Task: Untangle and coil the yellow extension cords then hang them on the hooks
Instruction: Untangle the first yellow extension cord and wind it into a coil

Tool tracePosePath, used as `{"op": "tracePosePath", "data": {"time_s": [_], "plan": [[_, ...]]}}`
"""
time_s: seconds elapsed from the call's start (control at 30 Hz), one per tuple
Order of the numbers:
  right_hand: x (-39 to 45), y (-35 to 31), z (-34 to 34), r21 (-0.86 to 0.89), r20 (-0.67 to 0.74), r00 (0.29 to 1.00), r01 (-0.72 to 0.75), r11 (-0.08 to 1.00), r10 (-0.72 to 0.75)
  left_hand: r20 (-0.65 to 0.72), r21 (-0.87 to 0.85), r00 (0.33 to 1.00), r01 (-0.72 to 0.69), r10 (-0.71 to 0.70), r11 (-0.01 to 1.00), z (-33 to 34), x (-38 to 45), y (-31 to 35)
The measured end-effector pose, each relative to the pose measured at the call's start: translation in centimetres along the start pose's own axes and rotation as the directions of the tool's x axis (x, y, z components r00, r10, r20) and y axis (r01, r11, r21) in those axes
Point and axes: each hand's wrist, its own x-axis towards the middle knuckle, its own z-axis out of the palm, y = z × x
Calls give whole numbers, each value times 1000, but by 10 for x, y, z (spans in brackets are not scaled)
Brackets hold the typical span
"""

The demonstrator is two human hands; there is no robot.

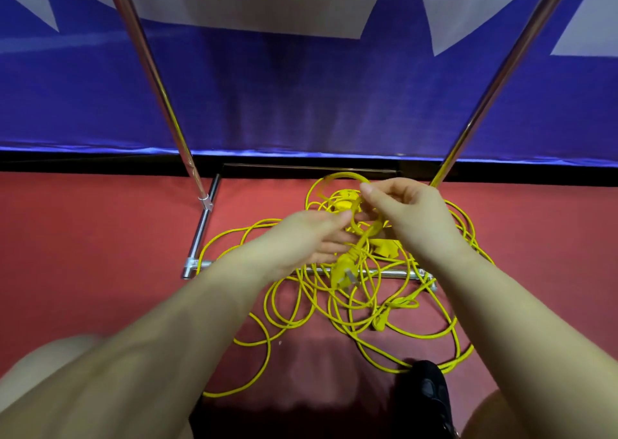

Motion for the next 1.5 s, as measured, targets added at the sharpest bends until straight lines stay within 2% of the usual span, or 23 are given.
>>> {"op": "tracePosePath", "data": {"time_s": [0.1, 0.2, 0.3, 0.43, 0.5, 0.57, 0.67, 0.73, 0.93, 1.03, 1.13, 1.2, 1.33, 1.4, 1.5], "plan": [[3, 3, 0, 74, -59, 997, -45, 996, 50, 70, 129, 995, -75, 67, 989, 6, -3, -4], [3, 3, -2, 182, -5, 994, -104, 978, 107, 41, 125, 992, -126, 122, 984, 2, -3, 1], [2, 4, -4, 160, 34, 993, -115, 980, 111, -10, 78, 990, -143, 144, 987, 0, -5, 4], [2, 7, -3, 89, 20, 995, -98, 991, 96, -40, 67, 994, -97, 100, 993, 0, -4, 2], [2, 7, -2, 67, 18, 997, -78, 995, 77, -47, -25, 996, -72, 71, 997, -1, -4, 3], [1, 5, 0, 112, 28, 998, -64, 992, 61, -54, -120, 996, -80, 74, 989, -1, -5, 6], [1, 3, 2, 177, 31, 997, -76, 981, 72, -107, -145, 989, -114, 99, 983, -3, -7, 8], [2, 3, 2, 136, 23, 998, -68, 988, 66, -126, -140, 986, -125, 107, 982, -1, -8, 8], [7, 6, 6, -154, -54, 998, 20, 988, -29, -174, -131, 977, -148, 124, 980, 4, -7, 8], [7, 7, 7, -192, -79, 996, 24, 981, -40, -240, -95, 960, -170, 144, 981, 4, -8, 10], [8, 7, 7, -114, -29, 1000, -7, 993, 4, -318, -55, 932, -200, 173, 978, -1, -5, 11], [7, 8, 6, -43, 28, 999, -20, 999, 21, -334, -48, 930, -177, 151, 983, -5, -5, 11], [4, 7, 6, -26, 95, 995, -22, 999, 24, -331, -74, 943, -66, 38, 995, -9, -7, 12], [3, 7, 6, -21, 91, 995, -43, 999, 44, -306, -73, 952, -20, -4, 997, -11, -8, 12], [2, 7, 5, -101, 39, 999, -26, 995, 30, -239, -58, 970, 38, -51, 998, -11, -8, 14]]}}
